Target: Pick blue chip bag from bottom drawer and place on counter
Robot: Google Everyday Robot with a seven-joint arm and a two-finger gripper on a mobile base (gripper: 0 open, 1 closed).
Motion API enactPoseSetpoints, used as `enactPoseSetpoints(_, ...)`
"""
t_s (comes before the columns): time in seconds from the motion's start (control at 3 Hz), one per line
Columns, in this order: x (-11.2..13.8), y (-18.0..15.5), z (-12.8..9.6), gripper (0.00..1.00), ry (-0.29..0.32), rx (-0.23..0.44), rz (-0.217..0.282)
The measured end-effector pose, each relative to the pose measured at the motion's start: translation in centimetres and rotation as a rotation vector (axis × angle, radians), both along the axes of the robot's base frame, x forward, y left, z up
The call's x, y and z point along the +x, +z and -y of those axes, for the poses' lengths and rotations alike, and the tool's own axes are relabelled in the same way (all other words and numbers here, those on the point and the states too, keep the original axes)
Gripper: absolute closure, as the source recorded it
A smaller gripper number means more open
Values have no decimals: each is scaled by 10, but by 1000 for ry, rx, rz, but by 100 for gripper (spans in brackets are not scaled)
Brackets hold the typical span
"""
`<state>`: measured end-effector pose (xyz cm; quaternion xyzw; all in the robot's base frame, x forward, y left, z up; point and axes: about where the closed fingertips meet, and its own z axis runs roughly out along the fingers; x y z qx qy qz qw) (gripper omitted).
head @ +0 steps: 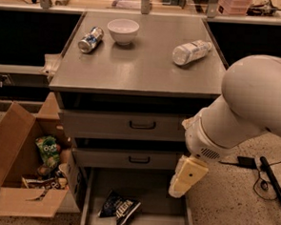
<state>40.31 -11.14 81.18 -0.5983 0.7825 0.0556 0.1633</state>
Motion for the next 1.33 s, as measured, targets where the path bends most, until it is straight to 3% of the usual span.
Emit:
enactPoseSetpoints(0.33,3,-23,1,0,-11,2,-18)
enactPoseSetpoints(0.67,9,-76,-6,0,-18,48,-54)
enactPoseSetpoints(1.0,21,-159,-29,0,-19,154,-90)
enactPoseSetpoints(1.33,28,-210,-45,0,-21,223,-117)
